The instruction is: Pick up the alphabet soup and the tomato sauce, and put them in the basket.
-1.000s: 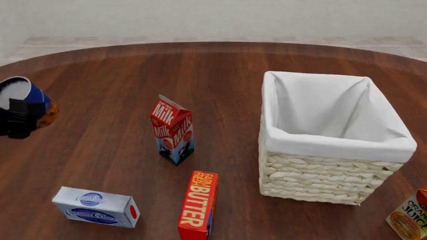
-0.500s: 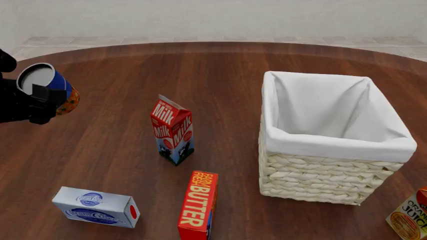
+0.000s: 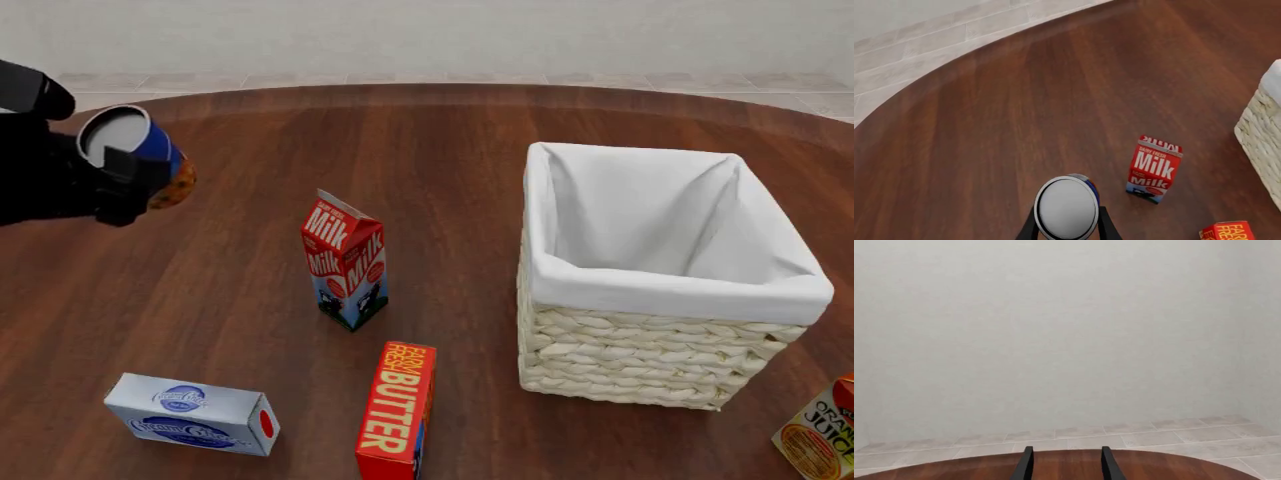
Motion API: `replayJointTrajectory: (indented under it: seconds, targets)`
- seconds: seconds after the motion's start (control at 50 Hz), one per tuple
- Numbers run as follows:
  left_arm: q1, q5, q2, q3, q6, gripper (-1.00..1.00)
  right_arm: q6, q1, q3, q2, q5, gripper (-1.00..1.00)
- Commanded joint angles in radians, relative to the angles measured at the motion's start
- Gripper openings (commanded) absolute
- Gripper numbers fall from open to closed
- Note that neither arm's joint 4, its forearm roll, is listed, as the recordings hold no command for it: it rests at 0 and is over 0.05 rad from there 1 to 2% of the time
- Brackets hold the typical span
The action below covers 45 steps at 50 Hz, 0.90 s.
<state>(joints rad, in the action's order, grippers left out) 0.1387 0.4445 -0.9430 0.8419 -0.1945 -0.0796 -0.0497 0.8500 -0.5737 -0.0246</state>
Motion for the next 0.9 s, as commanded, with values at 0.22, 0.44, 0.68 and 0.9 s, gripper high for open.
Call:
replayJointTrajectory:
  seconds: [0.22, 0.44, 0.68, 0.9]
  targets:
    - [0.079, -0.034, -0.050, 0.040, -0.004, -1.00, 0.003, 0.005, 0.003, 0.007, 0.006, 1.00]
    - [0.116, -0.059, -0.092, 0.057, 0.001, -1.00, 0.006, 0.005, 0.003, 0.007, 0.003, 1.00]
    - [0.154, -0.082, -0.133, 0.069, 0.004, -1.00, 0.005, 0.004, 0.000, 0.009, -0.001, 1.00]
    - [0.192, -0.118, -0.176, 0.063, 0.013, -1.00, 0.006, 0.002, -0.005, 0.007, -0.009, 1.00]
